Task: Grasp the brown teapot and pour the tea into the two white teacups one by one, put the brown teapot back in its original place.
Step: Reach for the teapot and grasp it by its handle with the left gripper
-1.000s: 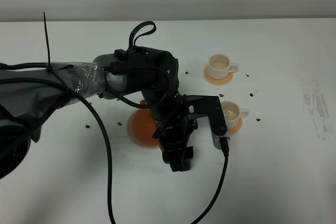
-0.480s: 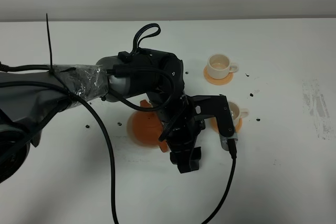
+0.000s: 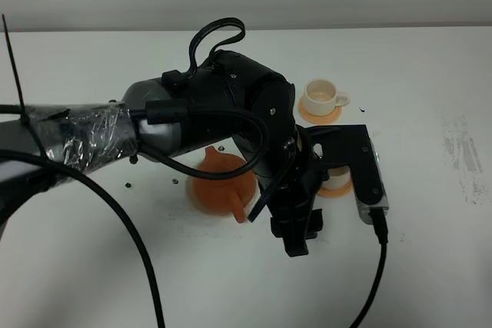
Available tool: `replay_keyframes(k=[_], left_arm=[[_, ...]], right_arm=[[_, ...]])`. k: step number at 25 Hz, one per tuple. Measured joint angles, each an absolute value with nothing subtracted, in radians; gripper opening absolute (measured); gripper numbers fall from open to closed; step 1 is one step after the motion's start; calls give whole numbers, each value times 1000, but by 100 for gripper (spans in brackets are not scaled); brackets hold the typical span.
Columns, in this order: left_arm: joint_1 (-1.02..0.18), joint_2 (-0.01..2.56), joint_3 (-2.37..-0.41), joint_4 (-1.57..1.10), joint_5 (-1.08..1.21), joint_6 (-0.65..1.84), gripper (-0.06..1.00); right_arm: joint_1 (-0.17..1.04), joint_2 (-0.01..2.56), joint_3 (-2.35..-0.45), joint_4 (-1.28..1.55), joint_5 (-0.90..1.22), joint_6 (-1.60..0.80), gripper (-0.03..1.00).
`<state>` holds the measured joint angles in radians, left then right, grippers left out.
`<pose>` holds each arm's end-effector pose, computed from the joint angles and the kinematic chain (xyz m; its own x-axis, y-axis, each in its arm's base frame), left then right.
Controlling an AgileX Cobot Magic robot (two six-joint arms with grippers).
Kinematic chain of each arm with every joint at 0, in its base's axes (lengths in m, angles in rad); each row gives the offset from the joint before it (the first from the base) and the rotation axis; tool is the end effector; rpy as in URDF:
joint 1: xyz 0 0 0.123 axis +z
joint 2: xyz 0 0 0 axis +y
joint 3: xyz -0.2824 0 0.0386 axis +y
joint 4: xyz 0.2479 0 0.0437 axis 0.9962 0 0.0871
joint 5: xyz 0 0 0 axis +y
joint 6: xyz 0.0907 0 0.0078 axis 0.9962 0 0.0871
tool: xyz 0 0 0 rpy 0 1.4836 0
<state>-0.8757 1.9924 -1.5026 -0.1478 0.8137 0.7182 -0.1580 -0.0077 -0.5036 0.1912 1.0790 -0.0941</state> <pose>0.2627 -0.3302 0.2021 -0.0338 0.9379 -0.3453 0.9893 0.0805 0.1219 -0.0055 0.0163 0.2779 -0.4497 0.0687 -0.8905 0.0065 0.9973 0.0737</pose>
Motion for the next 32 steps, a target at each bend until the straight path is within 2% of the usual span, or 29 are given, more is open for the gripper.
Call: replay_keyframes(k=[5, 17, 25, 32], left_arm=[[-935, 1948, -1440, -89, 765, 590, 64], [-975, 1794, -1053, -82, 363, 346, 64], [-932, 1794, -1011, -56, 227, 137, 56], [-899, 1796, -1011, -56, 219, 94, 52]], right_arm=[[-158, -8, -504, 191, 1079, -94, 51], [-158, -8, -504, 191, 1079, -94, 51], [-158, -8, -504, 191, 1079, -94, 51], [-158, -8, -504, 191, 1079, -94, 51]])
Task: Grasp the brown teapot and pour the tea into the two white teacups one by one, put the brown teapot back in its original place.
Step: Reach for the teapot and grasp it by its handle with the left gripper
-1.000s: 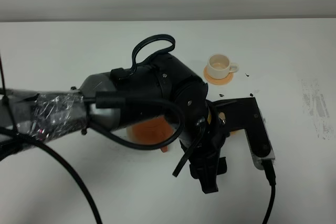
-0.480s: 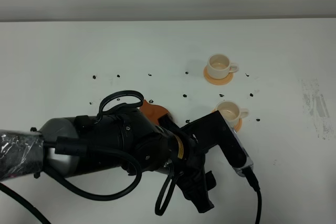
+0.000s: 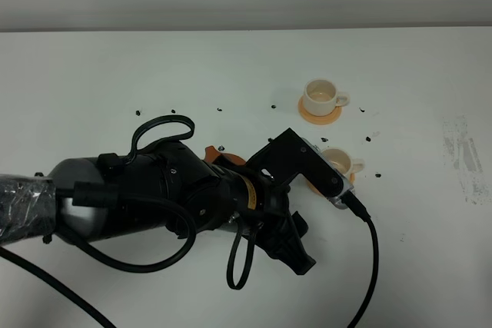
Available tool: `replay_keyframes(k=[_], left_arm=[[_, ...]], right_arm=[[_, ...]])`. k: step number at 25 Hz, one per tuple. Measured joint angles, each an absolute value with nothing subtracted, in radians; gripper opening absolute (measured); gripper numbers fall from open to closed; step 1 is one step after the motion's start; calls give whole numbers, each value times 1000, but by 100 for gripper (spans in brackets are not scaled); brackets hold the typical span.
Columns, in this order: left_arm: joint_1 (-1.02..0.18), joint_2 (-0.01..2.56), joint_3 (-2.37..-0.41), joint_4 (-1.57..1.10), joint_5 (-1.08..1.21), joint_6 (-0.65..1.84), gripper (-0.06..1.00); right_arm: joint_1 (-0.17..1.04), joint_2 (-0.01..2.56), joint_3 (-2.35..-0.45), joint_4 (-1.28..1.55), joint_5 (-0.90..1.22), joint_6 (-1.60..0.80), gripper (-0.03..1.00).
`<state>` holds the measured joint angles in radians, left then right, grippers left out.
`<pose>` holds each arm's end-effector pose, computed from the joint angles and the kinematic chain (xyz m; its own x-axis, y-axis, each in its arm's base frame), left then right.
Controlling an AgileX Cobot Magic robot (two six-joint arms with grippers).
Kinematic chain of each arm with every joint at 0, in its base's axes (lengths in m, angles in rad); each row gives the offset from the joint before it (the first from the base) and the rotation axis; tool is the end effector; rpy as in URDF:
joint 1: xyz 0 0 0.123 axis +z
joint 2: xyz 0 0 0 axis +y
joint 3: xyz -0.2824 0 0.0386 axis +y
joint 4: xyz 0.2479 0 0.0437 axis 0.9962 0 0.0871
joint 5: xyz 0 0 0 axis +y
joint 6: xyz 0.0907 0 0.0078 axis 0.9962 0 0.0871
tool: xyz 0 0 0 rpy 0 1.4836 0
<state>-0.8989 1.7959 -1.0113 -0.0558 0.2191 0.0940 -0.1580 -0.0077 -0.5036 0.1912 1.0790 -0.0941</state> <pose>0.2246 -0.2842 0.1731 -0.4623 0.6447 -0.6088 0.8061 0.5916 0.0145 -0.0055 0.0163 0.2779 -0.4497 0.0687 -0.8905 0.0065 0.9973 0.0737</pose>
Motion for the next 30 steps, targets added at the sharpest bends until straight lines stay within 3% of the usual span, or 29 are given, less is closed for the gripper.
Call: replay_keyframes(k=[9, 30], left_arm=[[-837, 1833, -1011, 49, 200, 93, 52], [-819, 1846, -1011, 91, 326, 95, 52]], right_arm=[[-158, -8, -504, 191, 1079, -94, 51], [-158, -8, -504, 191, 1079, -94, 51]])
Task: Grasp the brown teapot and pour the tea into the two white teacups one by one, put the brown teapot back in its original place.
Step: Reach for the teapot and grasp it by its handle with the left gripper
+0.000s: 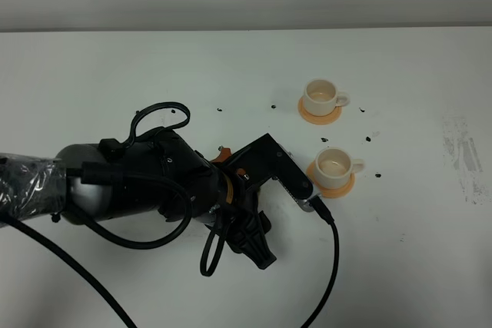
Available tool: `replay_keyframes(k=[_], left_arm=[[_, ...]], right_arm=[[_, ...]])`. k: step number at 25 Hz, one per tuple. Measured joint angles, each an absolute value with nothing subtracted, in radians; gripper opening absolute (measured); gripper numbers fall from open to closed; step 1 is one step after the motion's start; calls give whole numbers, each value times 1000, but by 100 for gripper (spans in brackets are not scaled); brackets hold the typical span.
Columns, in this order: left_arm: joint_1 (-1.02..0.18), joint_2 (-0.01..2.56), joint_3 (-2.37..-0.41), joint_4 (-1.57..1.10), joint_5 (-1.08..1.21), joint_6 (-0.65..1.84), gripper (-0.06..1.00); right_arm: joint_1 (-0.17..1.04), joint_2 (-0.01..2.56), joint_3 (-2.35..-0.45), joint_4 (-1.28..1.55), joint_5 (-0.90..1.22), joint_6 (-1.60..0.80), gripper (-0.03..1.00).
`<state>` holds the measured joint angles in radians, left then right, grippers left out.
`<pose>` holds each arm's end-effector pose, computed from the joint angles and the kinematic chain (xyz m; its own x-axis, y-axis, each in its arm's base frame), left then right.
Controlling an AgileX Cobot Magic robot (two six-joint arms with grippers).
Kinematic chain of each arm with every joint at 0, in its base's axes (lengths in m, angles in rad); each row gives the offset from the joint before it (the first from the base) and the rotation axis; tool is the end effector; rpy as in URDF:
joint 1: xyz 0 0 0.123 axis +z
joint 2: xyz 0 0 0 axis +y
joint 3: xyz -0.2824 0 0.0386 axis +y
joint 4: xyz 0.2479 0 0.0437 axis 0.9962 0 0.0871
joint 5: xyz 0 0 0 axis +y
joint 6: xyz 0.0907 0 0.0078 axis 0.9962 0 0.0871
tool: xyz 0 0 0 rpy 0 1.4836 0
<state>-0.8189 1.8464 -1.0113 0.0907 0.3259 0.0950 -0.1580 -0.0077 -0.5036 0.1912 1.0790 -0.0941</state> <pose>0.2452 -0.2583 0.1498 -0.4605 0.7558 -0.4655 0.8168 0.5661 0.1111 -0.0055 0.0163 0.2779 -0.4497 0.0687 -0.8905 0.0065 0.9973 0.0737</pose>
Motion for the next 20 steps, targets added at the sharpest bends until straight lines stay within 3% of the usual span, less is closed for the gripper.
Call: replay_keyframes(k=[20], left_arm=[[-819, 1845, -1011, 146, 430, 158, 51]], right_arm=[[-158, -8, -504, 191, 1079, -94, 51]])
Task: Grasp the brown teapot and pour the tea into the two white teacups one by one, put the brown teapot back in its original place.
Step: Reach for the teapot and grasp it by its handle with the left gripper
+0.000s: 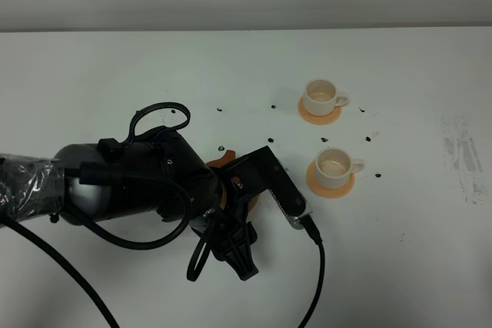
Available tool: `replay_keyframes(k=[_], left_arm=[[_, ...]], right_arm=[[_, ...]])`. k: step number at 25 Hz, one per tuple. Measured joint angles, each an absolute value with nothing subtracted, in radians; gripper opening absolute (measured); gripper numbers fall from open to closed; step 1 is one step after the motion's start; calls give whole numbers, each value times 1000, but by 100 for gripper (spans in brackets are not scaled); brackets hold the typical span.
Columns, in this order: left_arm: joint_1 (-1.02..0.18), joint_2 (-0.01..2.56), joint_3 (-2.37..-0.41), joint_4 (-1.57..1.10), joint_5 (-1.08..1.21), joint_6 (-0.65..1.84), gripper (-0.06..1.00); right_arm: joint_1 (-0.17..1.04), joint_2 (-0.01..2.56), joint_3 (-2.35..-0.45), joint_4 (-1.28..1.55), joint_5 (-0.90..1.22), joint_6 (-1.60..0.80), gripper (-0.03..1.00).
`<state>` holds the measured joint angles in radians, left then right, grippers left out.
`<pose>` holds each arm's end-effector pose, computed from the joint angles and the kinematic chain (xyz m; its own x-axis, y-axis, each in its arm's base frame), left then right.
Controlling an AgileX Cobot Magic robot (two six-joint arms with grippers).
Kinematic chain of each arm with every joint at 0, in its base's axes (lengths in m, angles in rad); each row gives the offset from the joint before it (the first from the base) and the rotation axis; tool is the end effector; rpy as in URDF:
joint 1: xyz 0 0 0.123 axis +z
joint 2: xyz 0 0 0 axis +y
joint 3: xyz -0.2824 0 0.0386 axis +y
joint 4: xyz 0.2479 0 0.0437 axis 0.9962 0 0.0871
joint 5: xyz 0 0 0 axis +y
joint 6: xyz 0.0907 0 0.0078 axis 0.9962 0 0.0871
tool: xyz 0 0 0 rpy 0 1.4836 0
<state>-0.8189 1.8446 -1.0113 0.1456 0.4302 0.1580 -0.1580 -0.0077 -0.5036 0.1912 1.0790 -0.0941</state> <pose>0.2415 -0.2502 0.1465 -0.3989 0.8451 -0.3558 0.8635 0.4768 0.1646 -0.0055 0.0163 0.2779 -0.4497 0.0687 -0.8905 0.0065 0.9973 0.0737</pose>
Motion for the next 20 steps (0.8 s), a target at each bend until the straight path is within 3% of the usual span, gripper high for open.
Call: replay_keyframes(k=[20], left_arm=[[-819, 1845, -1011, 159, 501, 277, 51]], right_arm=[[-158, -8, -504, 191, 1079, -94, 51]])
